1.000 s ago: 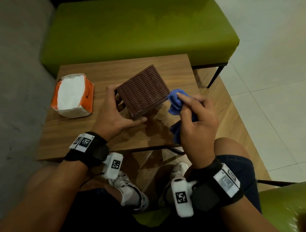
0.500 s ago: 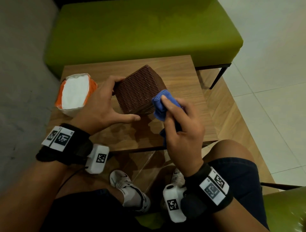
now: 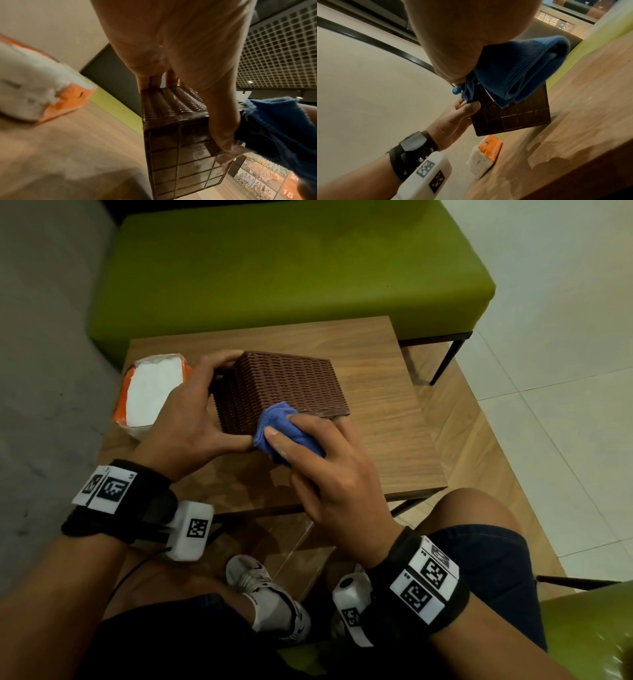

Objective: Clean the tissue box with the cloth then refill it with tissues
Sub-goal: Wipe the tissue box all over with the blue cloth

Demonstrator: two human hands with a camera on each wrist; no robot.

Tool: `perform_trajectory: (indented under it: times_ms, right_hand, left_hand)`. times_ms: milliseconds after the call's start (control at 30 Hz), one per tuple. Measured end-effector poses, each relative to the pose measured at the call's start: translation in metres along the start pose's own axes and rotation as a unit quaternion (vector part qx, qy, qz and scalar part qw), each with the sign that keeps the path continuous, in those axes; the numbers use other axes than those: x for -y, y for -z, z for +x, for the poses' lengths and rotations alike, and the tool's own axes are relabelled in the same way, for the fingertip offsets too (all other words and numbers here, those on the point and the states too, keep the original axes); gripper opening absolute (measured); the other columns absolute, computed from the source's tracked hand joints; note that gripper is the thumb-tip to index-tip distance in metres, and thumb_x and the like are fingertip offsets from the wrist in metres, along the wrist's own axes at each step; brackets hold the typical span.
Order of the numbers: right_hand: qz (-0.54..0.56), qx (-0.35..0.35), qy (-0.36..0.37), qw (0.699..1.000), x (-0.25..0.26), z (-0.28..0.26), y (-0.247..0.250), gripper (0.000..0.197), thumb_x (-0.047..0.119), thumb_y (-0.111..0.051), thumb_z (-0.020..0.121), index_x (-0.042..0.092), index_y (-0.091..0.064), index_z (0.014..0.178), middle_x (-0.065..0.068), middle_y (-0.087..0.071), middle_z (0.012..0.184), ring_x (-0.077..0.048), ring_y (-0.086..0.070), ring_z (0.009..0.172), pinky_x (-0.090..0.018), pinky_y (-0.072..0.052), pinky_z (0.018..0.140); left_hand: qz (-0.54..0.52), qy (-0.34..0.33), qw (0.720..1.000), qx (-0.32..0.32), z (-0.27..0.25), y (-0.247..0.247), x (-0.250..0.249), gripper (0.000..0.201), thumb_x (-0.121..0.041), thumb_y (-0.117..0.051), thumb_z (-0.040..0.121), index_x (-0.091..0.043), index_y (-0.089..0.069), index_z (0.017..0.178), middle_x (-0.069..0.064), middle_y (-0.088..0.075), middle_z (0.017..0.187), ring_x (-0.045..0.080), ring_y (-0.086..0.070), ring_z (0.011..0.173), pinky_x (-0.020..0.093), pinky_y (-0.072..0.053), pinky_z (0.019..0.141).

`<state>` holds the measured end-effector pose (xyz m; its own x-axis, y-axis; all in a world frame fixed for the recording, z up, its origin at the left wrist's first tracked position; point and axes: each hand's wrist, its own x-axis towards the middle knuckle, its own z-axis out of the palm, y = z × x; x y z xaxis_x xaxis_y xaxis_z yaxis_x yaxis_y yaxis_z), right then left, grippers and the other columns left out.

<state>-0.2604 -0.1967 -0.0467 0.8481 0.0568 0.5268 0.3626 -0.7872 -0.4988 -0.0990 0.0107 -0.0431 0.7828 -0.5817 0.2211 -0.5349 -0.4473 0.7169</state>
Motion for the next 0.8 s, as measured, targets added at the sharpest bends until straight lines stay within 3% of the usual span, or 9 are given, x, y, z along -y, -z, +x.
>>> perform_trajectory:
  times_ms: [67, 167, 233, 333, 400, 467, 567, 667, 800]
  right_hand:
    - [0.012, -0.004, 0.01, 1.0, 0.0, -0.002, 0.003, 0.039, 0.012, -0.059, 0.1, 0.012, -0.071, 0.137, -0.015, -0.062, 0.138, -0.03, -0.057, 0.109, -0.04, -0.05, 0.088]
    - [0.035, -0.057, -0.018, 0.998, -0.006, -0.01, 0.012, 0.039, 0.009, -0.061, 0.099, 0.009, -0.07, 0.136, -0.015, -0.064, 0.134, -0.026, -0.058, 0.111, -0.034, -0.048, 0.093]
    - [0.048, -0.13, -0.121, 0.983, -0.023, -0.013, 0.017, 0.045, 0.003, -0.061, 0.099, 0.008, -0.064, 0.143, -0.008, -0.063, 0.128, -0.022, -0.06, 0.114, -0.033, -0.05, 0.097]
    - [0.043, -0.217, -0.264, 0.939, -0.055, -0.012, 0.019, 0.047, 0.01, -0.06, 0.103, 0.009, -0.056, 0.15, 0.009, -0.058, 0.126, 0.0, -0.056, 0.119, -0.027, -0.048, 0.105]
    - [0.038, -0.203, -0.271, 0.94, -0.066, -0.01, 0.015, 0.045, 0.012, -0.061, 0.102, 0.008, -0.058, 0.147, 0.005, -0.062, 0.129, -0.004, -0.058, 0.121, -0.027, -0.047, 0.108]
    - [0.025, -0.173, -0.257, 0.95, -0.067, -0.009, 0.007, 0.04, 0.01, -0.064, 0.101, 0.007, -0.062, 0.141, -0.001, -0.064, 0.126, -0.012, -0.059, 0.118, -0.02, -0.044, 0.106]
    - [-0.001, -0.168, -0.26, 0.951, -0.062, -0.01, -0.006, 0.031, 0.005, -0.066, 0.099, 0.007, -0.066, 0.129, -0.003, -0.063, 0.116, -0.008, -0.052, 0.107, -0.013, -0.041, 0.098]
    - [-0.029, -0.173, -0.254, 0.951, -0.056, -0.017, -0.015, 0.024, 0.003, -0.063, 0.099, 0.005, -0.067, 0.123, -0.006, -0.062, 0.11, -0.019, -0.054, 0.102, -0.029, -0.046, 0.09]
    - [-0.063, -0.18, -0.243, 0.951, -0.045, -0.026, -0.019, 0.027, 0.001, -0.062, 0.101, 0.001, -0.068, 0.128, -0.01, -0.063, 0.116, -0.025, -0.055, 0.103, -0.029, -0.045, 0.089]
  left_hand:
    - [-0.047, 0.005, 0.999, 0.009, -0.003, -0.007, 0.004, 0.113, -0.023, -0.103, 0.07, -0.031, -0.037, 0.162, -0.013, -0.053, 0.153, 0.007, -0.052, 0.144, 0.03, -0.044, 0.12]
    - [-0.109, 0.026, 0.994, 0.016, -0.006, -0.02, 0.012, 0.11, -0.025, -0.1, 0.065, -0.027, -0.036, 0.154, -0.022, -0.051, 0.151, -0.002, -0.05, 0.145, 0.028, -0.041, 0.123]
    - [-0.105, 0.051, 0.993, 0.022, -0.007, -0.027, 0.022, 0.112, -0.024, -0.103, 0.063, -0.027, -0.034, 0.151, -0.01, -0.049, 0.156, 0.005, -0.046, 0.15, 0.039, -0.04, 0.127]
    - [-0.07, 0.076, 0.994, 0.023, -0.008, -0.037, 0.034, 0.116, -0.024, -0.106, 0.06, -0.036, -0.031, 0.148, -0.001, -0.045, 0.158, 0.012, -0.047, 0.15, 0.048, -0.043, 0.125]
    - [-0.064, 0.074, 0.995, 0.016, -0.008, -0.044, 0.034, 0.115, -0.019, -0.105, 0.061, -0.041, -0.032, 0.146, -0.009, -0.048, 0.154, 0.006, -0.049, 0.147, 0.044, -0.044, 0.124]
    - [-0.066, 0.08, 0.994, 0.017, -0.007, -0.048, 0.031, 0.113, -0.014, -0.104, 0.063, -0.051, -0.032, 0.141, -0.029, -0.046, 0.146, -0.012, -0.046, 0.141, 0.028, -0.042, 0.121]
    - [-0.062, 0.082, 0.995, 0.015, -0.007, -0.051, 0.03, 0.111, -0.012, -0.103, 0.065, -0.036, -0.033, 0.147, -0.03, -0.047, 0.142, -0.021, -0.044, 0.136, 0.007, -0.038, 0.113]
    - [-0.062, 0.075, 0.995, 0.012, -0.008, -0.053, 0.028, 0.111, -0.014, -0.103, 0.066, -0.03, -0.032, 0.149, -0.029, -0.048, 0.142, -0.015, -0.048, 0.138, 0.013, -0.042, 0.114]
    - [-0.054, 0.058, 0.997, 0.005, -0.01, -0.056, 0.025, 0.109, -0.018, -0.102, 0.067, -0.037, -0.03, 0.147, -0.039, -0.046, 0.138, -0.016, -0.049, 0.135, 0.015, -0.044, 0.113]
